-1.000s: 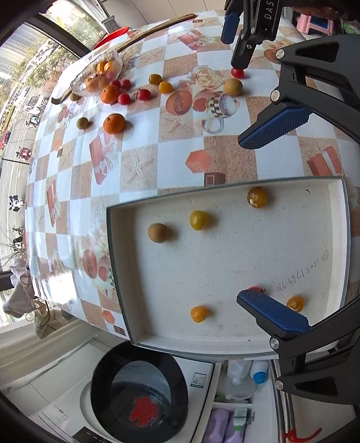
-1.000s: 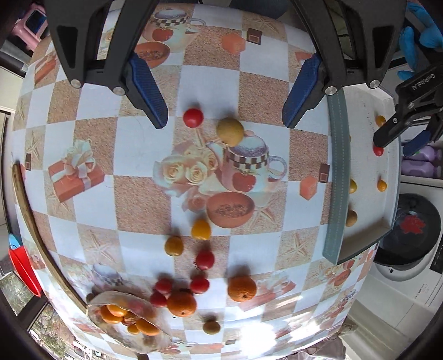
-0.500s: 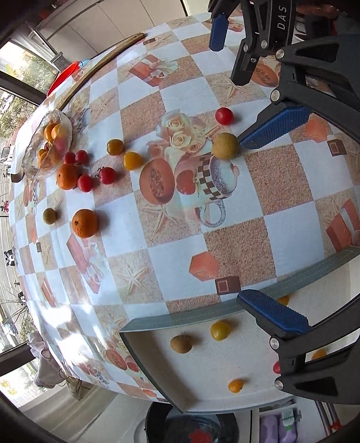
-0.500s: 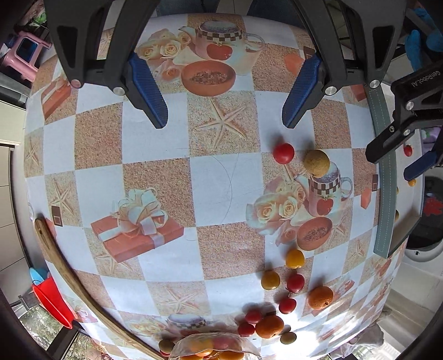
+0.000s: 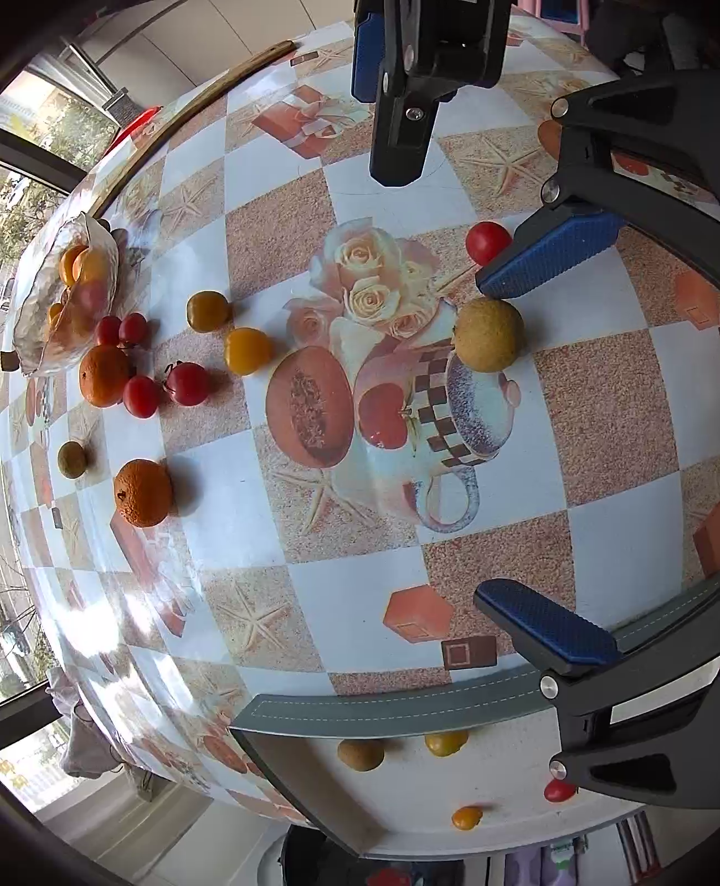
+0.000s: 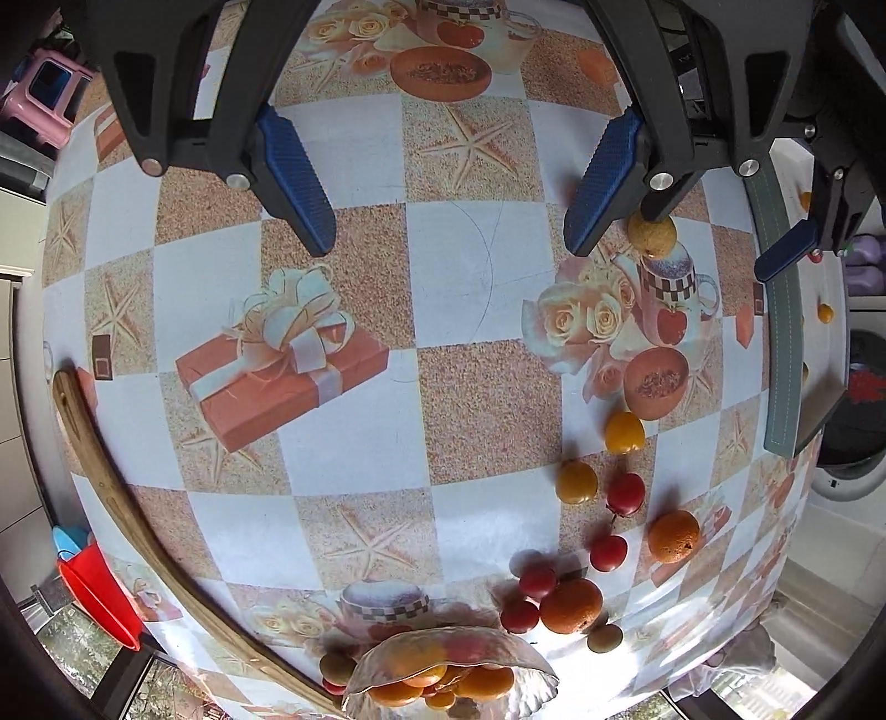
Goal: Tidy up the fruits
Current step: 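Move both open tools back over the table toward the loose fruit, then close the left tool on a kiwi while the right tool grasps a yellow tomato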
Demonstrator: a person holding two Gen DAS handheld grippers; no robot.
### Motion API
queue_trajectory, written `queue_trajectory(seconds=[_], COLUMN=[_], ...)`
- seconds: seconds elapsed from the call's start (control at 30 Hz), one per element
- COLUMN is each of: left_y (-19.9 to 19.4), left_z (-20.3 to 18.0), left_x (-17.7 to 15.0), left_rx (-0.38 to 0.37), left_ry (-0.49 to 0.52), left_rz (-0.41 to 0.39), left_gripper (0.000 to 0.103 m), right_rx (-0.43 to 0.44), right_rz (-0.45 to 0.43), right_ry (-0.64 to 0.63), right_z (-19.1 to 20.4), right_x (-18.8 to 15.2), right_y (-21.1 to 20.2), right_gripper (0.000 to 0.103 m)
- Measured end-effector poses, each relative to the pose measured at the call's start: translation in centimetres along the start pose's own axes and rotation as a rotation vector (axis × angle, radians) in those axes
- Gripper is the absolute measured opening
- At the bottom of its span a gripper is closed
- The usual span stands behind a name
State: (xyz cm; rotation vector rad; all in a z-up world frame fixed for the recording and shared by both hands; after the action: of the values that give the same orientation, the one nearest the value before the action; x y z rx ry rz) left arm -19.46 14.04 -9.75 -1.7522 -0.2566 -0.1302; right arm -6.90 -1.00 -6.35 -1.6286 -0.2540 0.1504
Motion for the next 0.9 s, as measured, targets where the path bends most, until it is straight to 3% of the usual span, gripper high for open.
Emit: queue_trajectory(seconds=[0.17,0.27,0.4,0.67,0.77,0.87,0.9], left_y=[1.3,2.2,2.4,2.6,2.3,1.8,1.7], left_z=[0.3,-0.1,0.6,0.5,-0.5,-1.8,-2.5], left_x=[0.0,0.3,-0.4,-0.7,0.4,0.5,0.4], left_rx=[0.042,0.027,-0.028,0.0,-0.008,-0.018,-0.021], left_ry=[0.002,-0.008,-0.067,-0.1,-0.09,-0.057,-0.046], left_rz=[0.019,0.007,-0.011,0.034,0.03,0.026,0.024], left_gripper=[0.102,0.102,0.102,0.102,0.09,0.068,0.057], right_rx=[0.008,0.01,0.0,-0.014,-0.001,0.029,0.03], right_rz=[-0.029,-0.047,-0.087,-0.176,-0.187,-0.187,-0.19], right_ry=[-0.031,-0.054,-0.092,-0.199,-0.215,-0.239,-0.239], right_z=[1.0,2.2,3.7,6.8,7.8,10.0,9.9], right_x=[2.5,3.8,6.0,9.2,10.0,10.9,11.0], right_y=[0.4,0.7,1.1,0.9,0.9,0.9,0.8], right_gripper=[0.087,0.086,0.075,0.06,0.044,0.022,0.022])
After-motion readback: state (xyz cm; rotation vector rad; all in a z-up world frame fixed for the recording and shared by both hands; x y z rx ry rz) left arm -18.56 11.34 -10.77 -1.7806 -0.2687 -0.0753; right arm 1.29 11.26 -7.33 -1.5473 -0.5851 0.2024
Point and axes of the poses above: each gripper's, at about its wrist camera, not at the fingertips, and y roughly the way its jaws point, z to its left, x to its top, the point moved 10 cm from there along y, roughly the way its jaws point, and after that the axes turned 14 degrees about -x, right-handed, at the moved point
